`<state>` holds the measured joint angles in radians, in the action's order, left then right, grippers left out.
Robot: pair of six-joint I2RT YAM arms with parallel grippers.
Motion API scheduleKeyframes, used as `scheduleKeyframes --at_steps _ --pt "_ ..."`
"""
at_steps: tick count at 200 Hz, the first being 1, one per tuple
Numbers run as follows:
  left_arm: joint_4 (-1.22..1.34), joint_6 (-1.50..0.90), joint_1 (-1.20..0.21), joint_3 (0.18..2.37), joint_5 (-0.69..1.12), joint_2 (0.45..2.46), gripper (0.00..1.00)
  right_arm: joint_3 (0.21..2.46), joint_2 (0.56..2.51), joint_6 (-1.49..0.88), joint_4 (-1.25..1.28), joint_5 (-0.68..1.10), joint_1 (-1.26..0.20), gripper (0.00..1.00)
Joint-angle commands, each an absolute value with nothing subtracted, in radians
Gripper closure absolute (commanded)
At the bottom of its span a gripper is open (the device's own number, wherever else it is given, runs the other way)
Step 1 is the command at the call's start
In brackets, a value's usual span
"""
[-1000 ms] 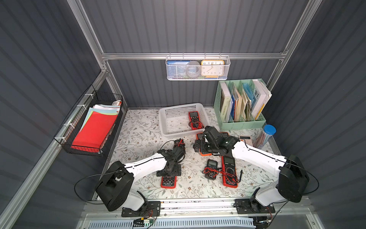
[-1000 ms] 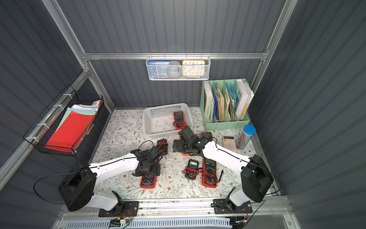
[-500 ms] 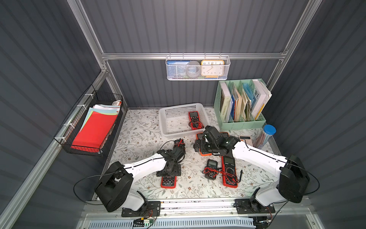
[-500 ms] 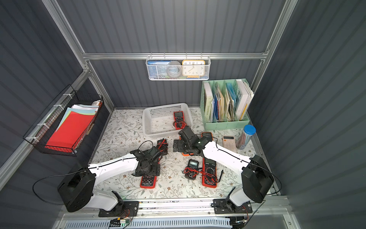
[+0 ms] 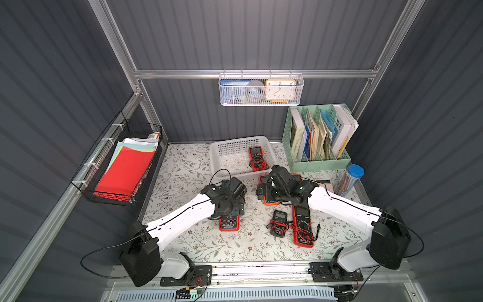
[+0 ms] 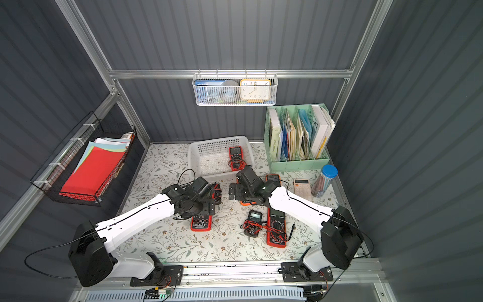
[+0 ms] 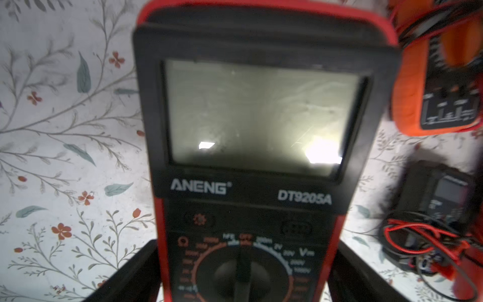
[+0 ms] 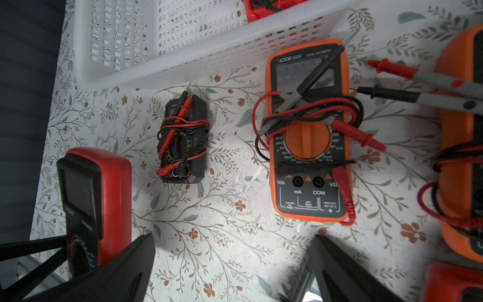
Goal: Put the multimeter into the basket
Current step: Pick up the multimeter from the center of the board, then place the multimeter in the basket.
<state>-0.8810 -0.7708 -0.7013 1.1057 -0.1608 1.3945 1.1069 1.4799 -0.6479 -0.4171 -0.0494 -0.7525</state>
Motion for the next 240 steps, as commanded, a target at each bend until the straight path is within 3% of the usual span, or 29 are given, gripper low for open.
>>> scheduleKeyframes --at_steps 1,156,240 --pt "-0.938 -0.721 -0.688 1.234 -0.214 1.446 0.58 1.103 1.443 -0.657 -0.439 -0.073 -0.752 0.01" --pt "-0.924 -0.509 -0.411 2.041 -0.155 2.032 0.57 1.049 1.378 -0.668 -0.43 -0.085 -0.737 0.01" --pt "-0.928 -0.549 -0.391 2.339 -0.092 2.339 0.57 1.011 1.323 -0.673 -0.432 -0.145 -0.715 0.01"
